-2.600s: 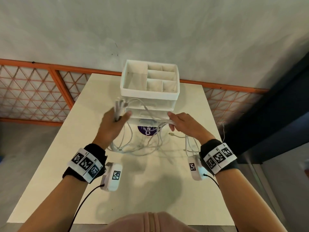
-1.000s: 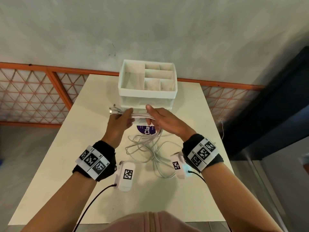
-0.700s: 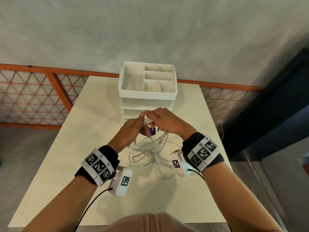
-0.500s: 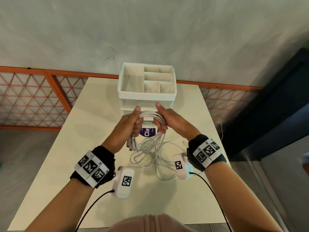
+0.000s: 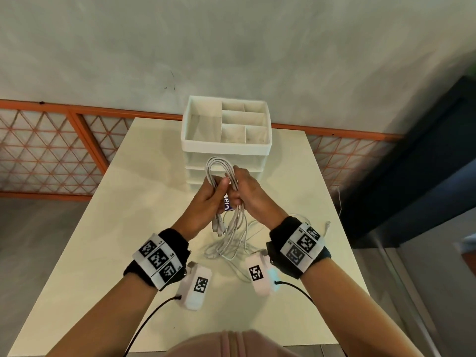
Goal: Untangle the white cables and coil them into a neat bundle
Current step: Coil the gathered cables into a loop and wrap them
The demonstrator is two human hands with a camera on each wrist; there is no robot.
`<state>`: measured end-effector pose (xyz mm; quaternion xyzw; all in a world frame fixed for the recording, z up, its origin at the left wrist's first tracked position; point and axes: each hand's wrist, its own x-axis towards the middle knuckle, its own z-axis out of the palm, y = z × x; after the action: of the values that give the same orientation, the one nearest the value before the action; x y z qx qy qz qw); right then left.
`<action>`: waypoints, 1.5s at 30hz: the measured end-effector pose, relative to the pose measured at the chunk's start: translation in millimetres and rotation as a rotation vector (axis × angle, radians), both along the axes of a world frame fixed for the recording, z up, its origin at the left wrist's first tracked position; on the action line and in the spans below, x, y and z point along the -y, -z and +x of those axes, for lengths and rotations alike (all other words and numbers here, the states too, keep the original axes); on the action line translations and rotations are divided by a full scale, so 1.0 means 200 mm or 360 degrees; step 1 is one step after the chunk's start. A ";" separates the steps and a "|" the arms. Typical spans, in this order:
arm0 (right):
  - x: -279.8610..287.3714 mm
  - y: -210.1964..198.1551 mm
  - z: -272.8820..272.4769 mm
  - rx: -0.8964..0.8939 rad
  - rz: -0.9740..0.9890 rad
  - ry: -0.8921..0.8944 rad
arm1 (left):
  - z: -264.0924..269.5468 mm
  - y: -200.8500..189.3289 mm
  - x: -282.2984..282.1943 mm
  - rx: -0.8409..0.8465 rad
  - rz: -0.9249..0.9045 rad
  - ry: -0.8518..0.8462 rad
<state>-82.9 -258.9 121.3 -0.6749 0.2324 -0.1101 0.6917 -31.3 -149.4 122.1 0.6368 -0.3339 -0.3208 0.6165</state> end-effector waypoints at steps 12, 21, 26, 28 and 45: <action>0.01 -0.04 -0.04 -0.0149 0.0013 -0.0332 | 0.05 0.05 0.02 0.0110 -0.0074 -0.0022; 0.02 0.00 -0.13 -0.0300 -0.0499 -0.0702 | 0.25 0.05 0.01 0.0105 -0.0147 -0.0735; -0.04 -0.03 -0.08 -0.0383 -0.0657 -0.0909 | 0.23 0.03 0.04 -0.0021 -0.0252 -0.0766; -0.04 -0.04 -0.09 -0.0438 -0.0570 -0.1022 | 0.23 0.03 0.05 -0.0123 -0.0323 -0.0752; 0.19 -0.30 -0.17 -0.0195 -0.1185 -0.0631 | 0.20 -0.03 0.06 -0.0045 -0.0202 -0.0098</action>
<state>-116.8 -296.0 181.5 -0.9155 0.0831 -0.0111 0.3936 7.8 -161.5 127.9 0.6020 -0.3249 -0.2888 0.6698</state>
